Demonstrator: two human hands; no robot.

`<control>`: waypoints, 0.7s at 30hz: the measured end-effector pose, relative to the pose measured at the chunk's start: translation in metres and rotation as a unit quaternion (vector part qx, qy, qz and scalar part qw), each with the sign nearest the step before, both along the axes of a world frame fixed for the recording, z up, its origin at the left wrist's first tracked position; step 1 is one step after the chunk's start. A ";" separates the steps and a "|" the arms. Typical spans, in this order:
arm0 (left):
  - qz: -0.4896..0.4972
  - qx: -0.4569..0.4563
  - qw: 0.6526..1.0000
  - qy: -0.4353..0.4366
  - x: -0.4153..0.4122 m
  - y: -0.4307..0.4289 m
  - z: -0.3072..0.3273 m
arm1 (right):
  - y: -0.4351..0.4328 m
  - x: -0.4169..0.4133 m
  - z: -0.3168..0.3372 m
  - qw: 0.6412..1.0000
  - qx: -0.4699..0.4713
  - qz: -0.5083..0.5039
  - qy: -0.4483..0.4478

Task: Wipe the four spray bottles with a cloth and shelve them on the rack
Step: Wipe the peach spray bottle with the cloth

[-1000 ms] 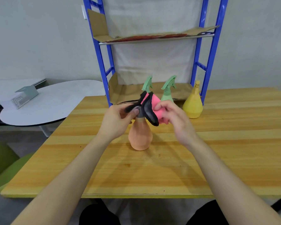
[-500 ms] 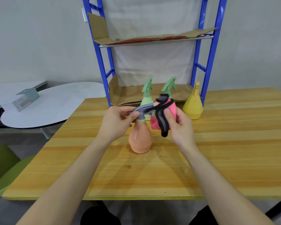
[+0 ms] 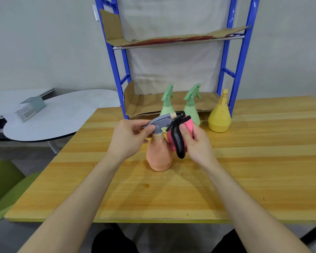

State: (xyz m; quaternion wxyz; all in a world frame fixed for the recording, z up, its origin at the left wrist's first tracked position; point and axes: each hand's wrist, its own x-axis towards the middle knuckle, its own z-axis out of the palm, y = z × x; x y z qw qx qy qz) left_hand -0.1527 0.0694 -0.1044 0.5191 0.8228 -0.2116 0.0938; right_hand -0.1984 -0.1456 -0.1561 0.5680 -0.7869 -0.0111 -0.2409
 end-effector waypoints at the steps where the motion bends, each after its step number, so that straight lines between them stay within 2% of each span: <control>1: -0.002 0.000 1.000 0.000 0.000 0.000 0.000 | -0.001 -0.002 0.001 1.000 -0.012 0.014 -0.010; 4: -0.007 0.003 1.000 -0.002 0.000 0.000 0.002 | 0.001 -0.003 0.004 0.998 -0.035 0.038 -0.035; 9: -0.010 0.028 1.000 0.005 0.001 0.000 0.007 | -0.006 -0.004 0.004 0.998 -0.035 0.034 0.030; 11: -0.005 0.038 0.999 0.006 0.004 0.001 0.008 | -0.013 -0.010 0.021 0.998 -0.054 0.028 -0.015; 13: -0.007 0.046 0.999 0.001 0.007 0.001 0.006 | -0.016 -0.010 0.046 0.988 -0.136 0.033 -0.059; 16: -0.016 0.055 0.998 -0.013 0.006 0.000 0.008 | -0.010 0.004 0.074 0.948 -0.309 0.070 -0.028; 17: -0.016 0.056 0.998 -0.014 0.006 0.001 0.008 | -0.007 0.009 0.076 0.940 -0.332 0.074 -0.020; 21: -0.010 0.065 0.998 -0.025 0.007 0.002 0.007 | -0.008 0.015 0.068 0.950 -0.306 0.067 -0.017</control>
